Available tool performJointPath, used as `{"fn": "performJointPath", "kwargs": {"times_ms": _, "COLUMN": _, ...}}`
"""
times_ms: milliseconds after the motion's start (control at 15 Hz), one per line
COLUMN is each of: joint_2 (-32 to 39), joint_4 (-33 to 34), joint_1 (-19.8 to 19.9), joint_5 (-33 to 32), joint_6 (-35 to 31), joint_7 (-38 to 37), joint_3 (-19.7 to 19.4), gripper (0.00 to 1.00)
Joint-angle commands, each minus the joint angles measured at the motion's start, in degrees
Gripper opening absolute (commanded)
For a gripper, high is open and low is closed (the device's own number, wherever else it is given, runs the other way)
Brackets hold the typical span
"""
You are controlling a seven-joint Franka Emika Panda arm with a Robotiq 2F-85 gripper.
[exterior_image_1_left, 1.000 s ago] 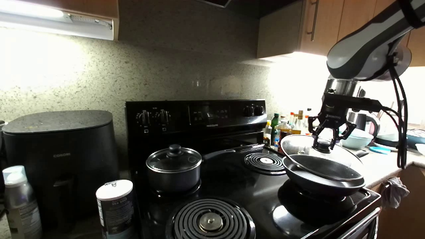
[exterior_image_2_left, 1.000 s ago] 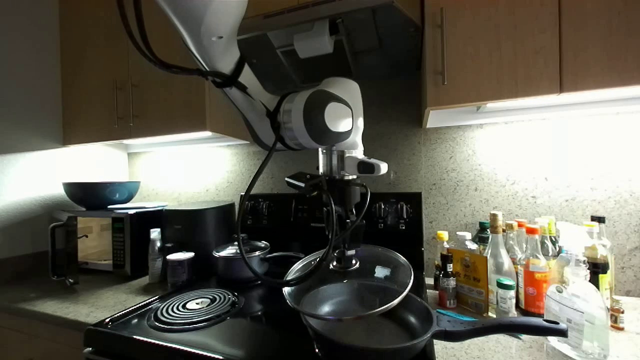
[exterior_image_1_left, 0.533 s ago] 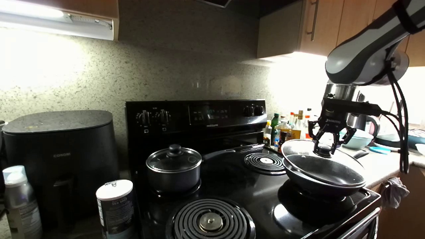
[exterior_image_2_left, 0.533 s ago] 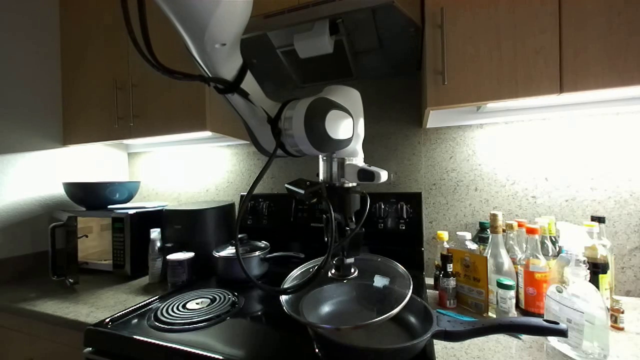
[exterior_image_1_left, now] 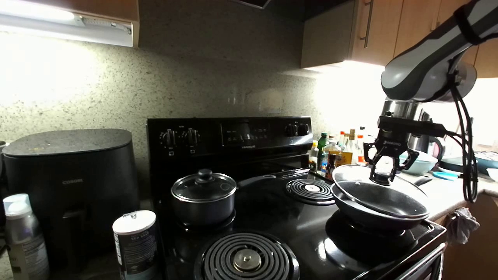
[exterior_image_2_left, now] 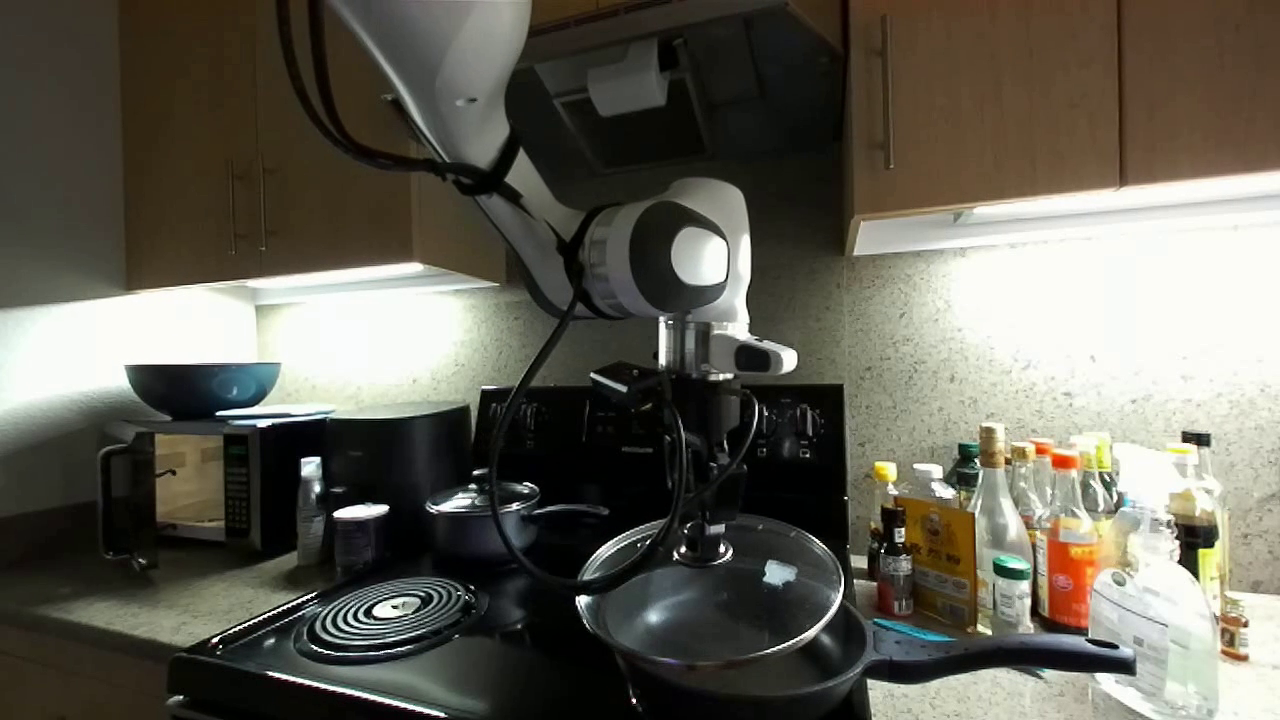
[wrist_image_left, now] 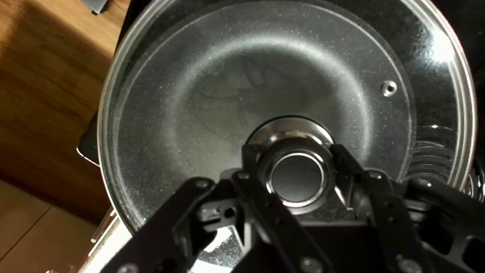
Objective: Put the lid on the pot, then put the lid on the stove
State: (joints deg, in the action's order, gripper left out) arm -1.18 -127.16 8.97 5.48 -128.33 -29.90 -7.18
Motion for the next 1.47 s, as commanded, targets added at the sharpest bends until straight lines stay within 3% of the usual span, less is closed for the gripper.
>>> {"fn": "performJointPath", "kwargs": {"times_ms": 0, "joint_2": 1.3, "joint_4": 4.9, "joint_1": 0.5, "joint_5": 3.3, "joint_6": 3.6, "joint_7": -0.4, "joint_3": -1.4, "gripper": 0.25}}
{"fn": "performJointPath", "kwargs": {"times_ms": 133, "joint_2": 2.3, "joint_4": 6.7, "joint_1": 0.6, "joint_5": 4.4, "joint_6": 5.5, "joint_7": -0.1, "joint_3": -2.0, "gripper": 0.25}}
{"fn": "performJointPath", "kwargs": {"times_ms": 200, "joint_2": 1.7, "joint_4": 3.9, "joint_1": 0.2, "joint_5": 2.5, "joint_6": 2.7, "joint_7": 0.0, "joint_3": -1.8, "gripper": 0.25}}
{"fn": "performJointPath", "kwargs": {"times_ms": 267, "joint_2": 2.0, "joint_4": 4.3, "joint_1": 0.2, "joint_5": 2.6, "joint_6": 3.0, "joint_7": 0.0, "joint_3": -2.0, "gripper": 0.50}}
{"fn": "performJointPath", "kwargs": {"times_ms": 400, "joint_2": 2.5, "joint_4": 4.1, "joint_1": 0.1, "joint_5": 2.6, "joint_6": 3.0, "joint_7": 0.0, "joint_3": -2.0, "gripper": 0.50}}
{"fn": "performJointPath", "kwargs": {"times_ms": 467, "joint_2": 2.7, "joint_4": 4.0, "joint_1": 0.0, "joint_5": 2.6, "joint_6": 3.0, "joint_7": 0.0, "joint_3": -2.0, "gripper": 0.25}}
{"fn": "performJointPath", "kwargs": {"times_ms": 1333, "joint_2": 5.6, "joint_4": 4.1, "joint_1": -0.3, "joint_5": 2.6, "joint_6": 3.0, "joint_7": 0.1, "joint_3": -2.2, "gripper": 0.25}}
{"fn": "performJointPath", "kwargs": {"times_ms": 1400, "joint_2": 5.7, "joint_4": 4.0, "joint_1": -0.3, "joint_5": 2.6, "joint_6": 3.0, "joint_7": 0.1, "joint_3": -2.2, "gripper": 0.50}}
